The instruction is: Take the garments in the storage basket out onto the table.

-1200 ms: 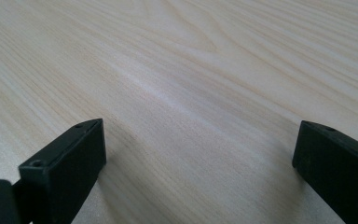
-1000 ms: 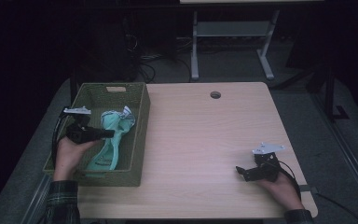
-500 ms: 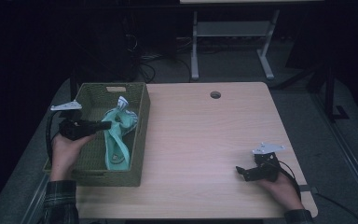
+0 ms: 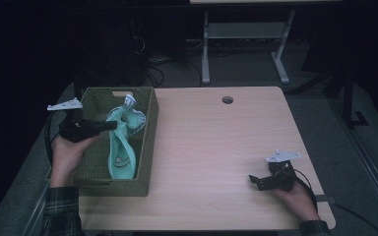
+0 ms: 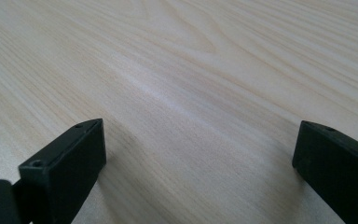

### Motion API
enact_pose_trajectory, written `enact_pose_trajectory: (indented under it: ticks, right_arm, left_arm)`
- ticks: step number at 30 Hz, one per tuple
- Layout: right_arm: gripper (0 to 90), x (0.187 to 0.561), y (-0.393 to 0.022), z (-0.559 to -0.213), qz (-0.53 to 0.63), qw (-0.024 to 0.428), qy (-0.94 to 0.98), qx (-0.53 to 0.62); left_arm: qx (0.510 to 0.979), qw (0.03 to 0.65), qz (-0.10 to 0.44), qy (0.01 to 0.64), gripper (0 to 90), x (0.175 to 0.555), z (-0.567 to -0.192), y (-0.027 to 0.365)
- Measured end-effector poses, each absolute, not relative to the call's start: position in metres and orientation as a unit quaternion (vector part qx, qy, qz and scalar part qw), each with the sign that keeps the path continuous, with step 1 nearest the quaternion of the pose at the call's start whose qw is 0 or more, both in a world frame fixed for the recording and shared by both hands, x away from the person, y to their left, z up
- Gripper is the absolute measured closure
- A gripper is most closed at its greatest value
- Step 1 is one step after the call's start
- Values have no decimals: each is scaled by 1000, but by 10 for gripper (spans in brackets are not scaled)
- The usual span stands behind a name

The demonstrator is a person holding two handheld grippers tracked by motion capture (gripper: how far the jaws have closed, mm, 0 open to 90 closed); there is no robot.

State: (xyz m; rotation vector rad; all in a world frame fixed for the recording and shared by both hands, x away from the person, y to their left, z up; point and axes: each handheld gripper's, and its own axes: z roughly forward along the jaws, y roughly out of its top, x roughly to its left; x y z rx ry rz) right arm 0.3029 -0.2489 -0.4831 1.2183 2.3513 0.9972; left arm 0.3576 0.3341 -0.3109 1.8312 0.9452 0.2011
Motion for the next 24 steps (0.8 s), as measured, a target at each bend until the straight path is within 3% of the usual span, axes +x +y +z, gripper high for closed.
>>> enact_pose_trajectory:
  ticks: [24]
  right_arm:
    - [23,303,-249,-483,348,155,821,425]
  left_arm:
    - [754,547,94,350,833,352,-257,323]
